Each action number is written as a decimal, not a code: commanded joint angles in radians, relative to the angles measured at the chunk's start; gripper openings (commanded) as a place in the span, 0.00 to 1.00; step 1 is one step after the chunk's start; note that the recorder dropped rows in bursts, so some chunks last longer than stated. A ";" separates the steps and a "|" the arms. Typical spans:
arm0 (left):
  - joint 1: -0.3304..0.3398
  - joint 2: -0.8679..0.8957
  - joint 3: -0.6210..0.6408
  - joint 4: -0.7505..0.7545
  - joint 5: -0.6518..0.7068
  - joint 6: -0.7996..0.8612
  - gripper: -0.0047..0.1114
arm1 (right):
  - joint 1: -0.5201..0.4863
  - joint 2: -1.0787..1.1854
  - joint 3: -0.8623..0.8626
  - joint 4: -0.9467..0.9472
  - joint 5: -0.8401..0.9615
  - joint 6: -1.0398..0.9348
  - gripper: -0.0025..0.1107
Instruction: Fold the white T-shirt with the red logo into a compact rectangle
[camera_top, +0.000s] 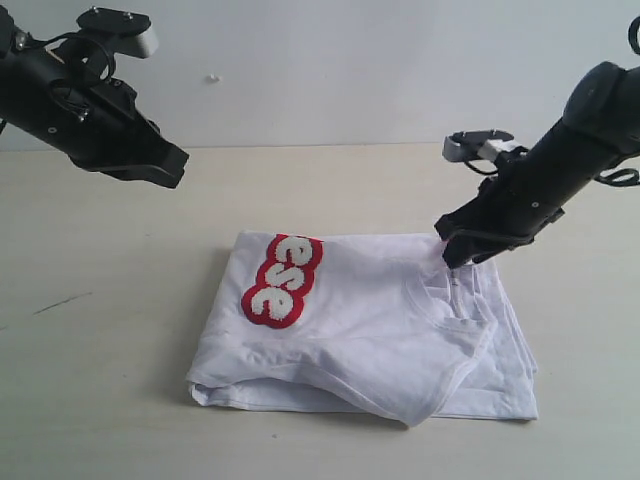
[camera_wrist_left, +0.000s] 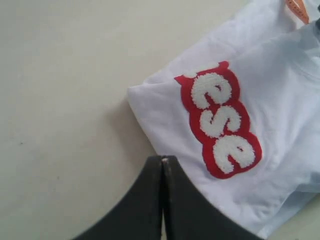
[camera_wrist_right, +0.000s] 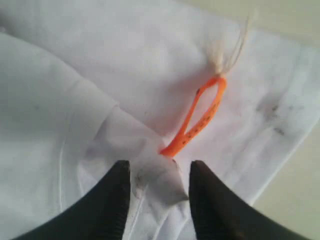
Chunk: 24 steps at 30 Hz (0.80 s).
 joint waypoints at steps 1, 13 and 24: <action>0.002 -0.009 0.005 -0.008 -0.028 0.003 0.04 | 0.003 -0.056 -0.022 -0.128 0.000 0.044 0.46; 0.002 -0.009 0.005 -0.008 -0.011 0.003 0.04 | 0.003 0.031 -0.022 0.005 0.007 -0.160 0.46; 0.002 -0.009 0.005 -0.006 -0.020 0.003 0.04 | 0.003 0.081 -0.022 -0.006 0.007 -0.152 0.46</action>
